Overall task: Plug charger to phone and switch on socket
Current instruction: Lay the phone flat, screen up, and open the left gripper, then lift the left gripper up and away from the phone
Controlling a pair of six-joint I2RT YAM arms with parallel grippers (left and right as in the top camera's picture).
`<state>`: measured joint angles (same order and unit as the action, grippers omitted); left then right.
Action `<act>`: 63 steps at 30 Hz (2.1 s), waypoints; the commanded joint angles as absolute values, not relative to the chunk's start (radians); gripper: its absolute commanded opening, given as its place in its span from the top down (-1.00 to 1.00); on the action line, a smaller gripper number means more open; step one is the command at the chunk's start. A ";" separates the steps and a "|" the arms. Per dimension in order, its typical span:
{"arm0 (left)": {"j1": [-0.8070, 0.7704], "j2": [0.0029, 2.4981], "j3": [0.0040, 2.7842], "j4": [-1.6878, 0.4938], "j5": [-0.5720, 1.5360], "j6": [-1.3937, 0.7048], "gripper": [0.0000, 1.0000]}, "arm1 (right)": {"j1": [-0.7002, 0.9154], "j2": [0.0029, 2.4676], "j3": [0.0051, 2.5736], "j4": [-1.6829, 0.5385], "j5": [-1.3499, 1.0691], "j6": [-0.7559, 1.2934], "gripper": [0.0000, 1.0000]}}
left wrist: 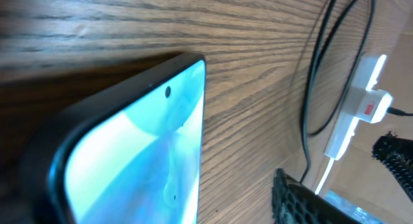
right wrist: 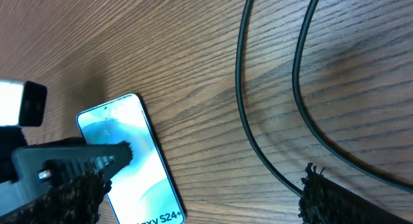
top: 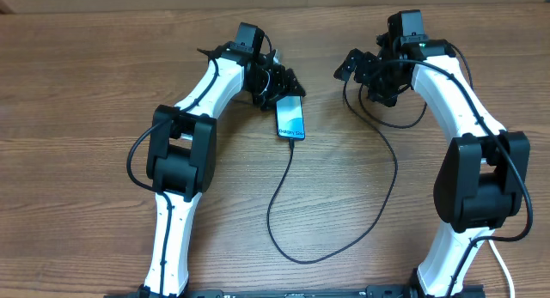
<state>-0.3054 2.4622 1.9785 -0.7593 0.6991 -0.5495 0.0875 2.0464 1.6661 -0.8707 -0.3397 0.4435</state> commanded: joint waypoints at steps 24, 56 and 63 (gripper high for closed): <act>-0.249 2.474 1.966 -0.921 0.463 -0.591 -1.00 | 0.090 2.018 1.675 -0.870 -0.334 0.417 -1.00; -0.242 2.158 2.294 -1.335 0.078 -0.310 -0.99 | 0.090 2.018 1.675 -0.884 -0.338 0.414 -1.00; -0.242 2.158 2.294 -1.335 0.077 -0.310 -0.99 | 0.078 2.018 1.685 -0.887 -0.412 0.331 -1.00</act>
<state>-0.2359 2.1601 2.2826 -1.3331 0.0921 -0.3321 0.0872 2.0464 1.6661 -0.8848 -0.3515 0.3939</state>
